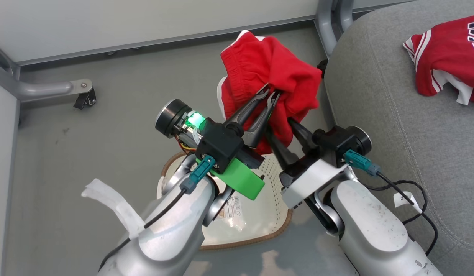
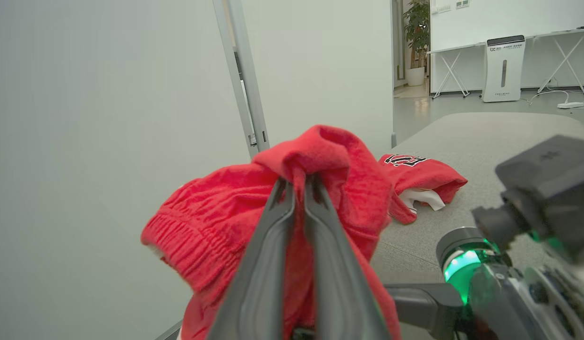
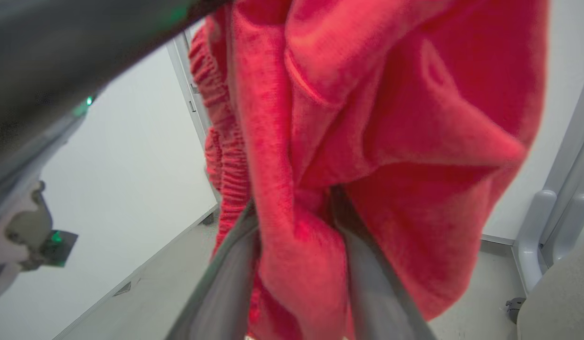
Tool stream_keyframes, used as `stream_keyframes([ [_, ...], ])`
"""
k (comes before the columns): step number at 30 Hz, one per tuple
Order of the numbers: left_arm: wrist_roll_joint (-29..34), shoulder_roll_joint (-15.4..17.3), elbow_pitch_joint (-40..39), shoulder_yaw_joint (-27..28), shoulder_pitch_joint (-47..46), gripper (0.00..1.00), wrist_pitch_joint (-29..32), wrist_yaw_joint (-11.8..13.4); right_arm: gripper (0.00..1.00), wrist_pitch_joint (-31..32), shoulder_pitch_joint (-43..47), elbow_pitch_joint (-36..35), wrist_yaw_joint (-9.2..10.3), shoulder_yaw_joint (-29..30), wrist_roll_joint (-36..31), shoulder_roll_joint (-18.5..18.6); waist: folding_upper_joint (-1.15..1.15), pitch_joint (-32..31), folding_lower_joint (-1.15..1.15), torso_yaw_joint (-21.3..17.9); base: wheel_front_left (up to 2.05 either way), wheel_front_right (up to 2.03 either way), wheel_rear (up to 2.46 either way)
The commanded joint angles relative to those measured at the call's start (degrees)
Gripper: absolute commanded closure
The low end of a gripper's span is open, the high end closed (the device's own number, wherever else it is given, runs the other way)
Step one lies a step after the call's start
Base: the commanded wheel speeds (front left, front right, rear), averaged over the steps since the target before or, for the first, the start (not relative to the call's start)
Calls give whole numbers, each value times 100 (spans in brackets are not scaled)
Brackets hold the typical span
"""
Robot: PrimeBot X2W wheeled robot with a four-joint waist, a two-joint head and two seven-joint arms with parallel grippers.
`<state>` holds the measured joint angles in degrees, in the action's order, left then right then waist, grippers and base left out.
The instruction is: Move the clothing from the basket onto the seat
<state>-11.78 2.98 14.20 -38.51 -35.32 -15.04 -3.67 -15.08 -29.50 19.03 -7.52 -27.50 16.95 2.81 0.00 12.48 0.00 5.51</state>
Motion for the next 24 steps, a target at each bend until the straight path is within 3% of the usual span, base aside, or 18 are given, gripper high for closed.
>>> stream_keyframes([
  [1, -85, -12, -32, -32, 0, 100, -20, 51, 100, -13, -64, 33, 6, 3, 77, 17, 0, -6, 0, 19, 0, 0, 0],
  [22, -74, -9, 114, -73, 37, 100, -18, 145, 100, -13, 63, -28, 6, 4, 16, 16, 0, -77, 0, -129, 0, 0, 0],
  [23, -60, -10, 120, -71, 37, 80, -13, 148, 100, -13, 66, -36, 6, 8, 15, 16, 0, -73, 0, -134, 0, 0, 0],
  [24, -34, -10, 133, -69, 33, 36, -13, 159, 100, -13, 65, -46, 6, 15, 11, 16, 0, -67, 0, -139, 0, 0, 0],
])
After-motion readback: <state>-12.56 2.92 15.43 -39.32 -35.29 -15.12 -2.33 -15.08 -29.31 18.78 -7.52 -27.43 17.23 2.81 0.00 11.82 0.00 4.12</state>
